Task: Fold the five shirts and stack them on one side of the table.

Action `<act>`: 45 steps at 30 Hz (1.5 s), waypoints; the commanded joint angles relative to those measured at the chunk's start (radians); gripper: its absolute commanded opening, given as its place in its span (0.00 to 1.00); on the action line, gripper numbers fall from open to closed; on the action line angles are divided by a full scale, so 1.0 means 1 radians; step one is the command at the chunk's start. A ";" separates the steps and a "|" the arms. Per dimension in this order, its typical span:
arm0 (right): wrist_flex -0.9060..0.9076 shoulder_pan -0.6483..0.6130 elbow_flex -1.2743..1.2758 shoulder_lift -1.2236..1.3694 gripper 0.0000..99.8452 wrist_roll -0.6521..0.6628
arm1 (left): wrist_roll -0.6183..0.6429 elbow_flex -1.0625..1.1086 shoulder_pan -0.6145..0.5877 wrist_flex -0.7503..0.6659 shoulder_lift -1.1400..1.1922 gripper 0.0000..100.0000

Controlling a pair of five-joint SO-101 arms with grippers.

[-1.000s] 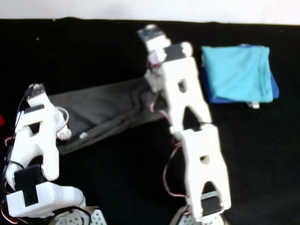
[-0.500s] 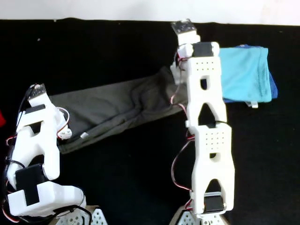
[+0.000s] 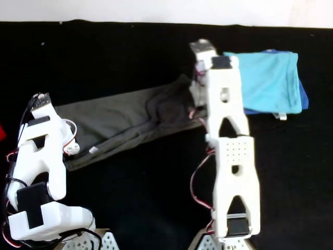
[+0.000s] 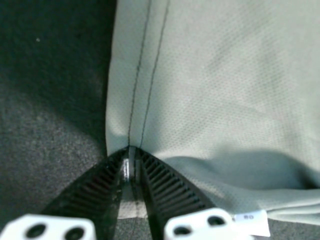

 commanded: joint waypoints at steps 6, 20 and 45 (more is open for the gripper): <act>0.082 0.105 -0.150 0.012 0.09 0.084 | 0.009 -0.004 -0.012 -0.018 -0.005 0.01; 0.084 -0.136 -0.186 -0.196 0.09 0.084 | 0.009 -0.004 -0.010 -0.018 -0.005 0.01; 0.081 -0.153 0.791 -1.204 0.09 0.035 | 0.000 -0.493 -0.067 0.351 0.038 0.21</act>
